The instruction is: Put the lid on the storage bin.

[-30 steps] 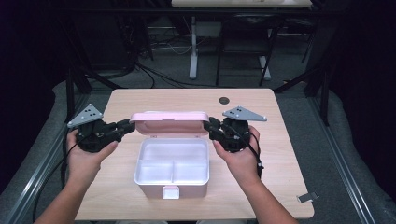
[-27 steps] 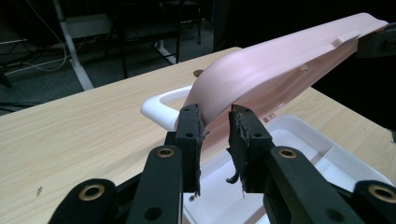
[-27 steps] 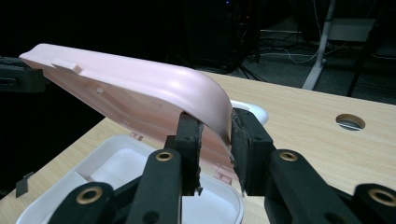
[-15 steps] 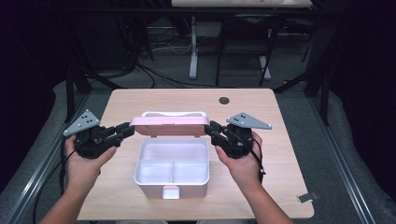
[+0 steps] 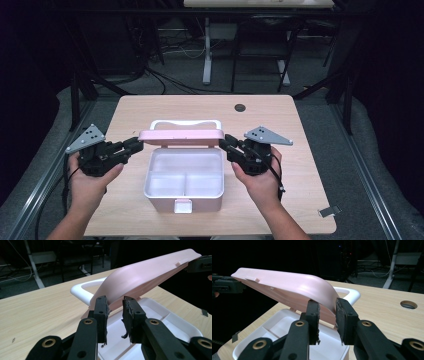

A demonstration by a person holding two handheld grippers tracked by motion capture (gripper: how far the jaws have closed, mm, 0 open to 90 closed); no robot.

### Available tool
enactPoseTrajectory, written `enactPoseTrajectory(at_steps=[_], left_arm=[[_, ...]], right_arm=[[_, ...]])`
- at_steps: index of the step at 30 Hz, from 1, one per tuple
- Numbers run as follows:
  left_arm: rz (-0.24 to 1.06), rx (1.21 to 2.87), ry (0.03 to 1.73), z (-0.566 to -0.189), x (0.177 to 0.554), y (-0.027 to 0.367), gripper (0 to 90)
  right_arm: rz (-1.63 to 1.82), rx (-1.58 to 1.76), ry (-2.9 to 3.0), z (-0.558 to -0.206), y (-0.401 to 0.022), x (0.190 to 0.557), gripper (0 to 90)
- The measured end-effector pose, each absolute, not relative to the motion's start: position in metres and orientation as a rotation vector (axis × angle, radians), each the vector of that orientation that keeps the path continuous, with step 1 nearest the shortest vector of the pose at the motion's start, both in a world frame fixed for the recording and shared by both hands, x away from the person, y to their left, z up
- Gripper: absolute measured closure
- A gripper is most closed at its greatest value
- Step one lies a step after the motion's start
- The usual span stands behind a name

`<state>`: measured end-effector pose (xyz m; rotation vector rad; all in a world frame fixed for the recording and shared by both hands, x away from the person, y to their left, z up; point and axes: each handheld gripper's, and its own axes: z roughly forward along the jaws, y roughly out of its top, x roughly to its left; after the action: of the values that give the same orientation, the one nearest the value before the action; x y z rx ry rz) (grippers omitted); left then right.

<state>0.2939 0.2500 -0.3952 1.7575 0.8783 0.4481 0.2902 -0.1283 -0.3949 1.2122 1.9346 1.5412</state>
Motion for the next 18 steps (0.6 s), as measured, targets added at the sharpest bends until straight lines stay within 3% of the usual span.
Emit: enactPoseTrajectory(at_steps=[18], left_arm=[[0.418, 1.740, 0.868, -0.405, 0.282, 0.255, 74.0]], right_arm=[[1.549, 1.187, 1.960, -0.404, -0.130, 0.277, 72.6]])
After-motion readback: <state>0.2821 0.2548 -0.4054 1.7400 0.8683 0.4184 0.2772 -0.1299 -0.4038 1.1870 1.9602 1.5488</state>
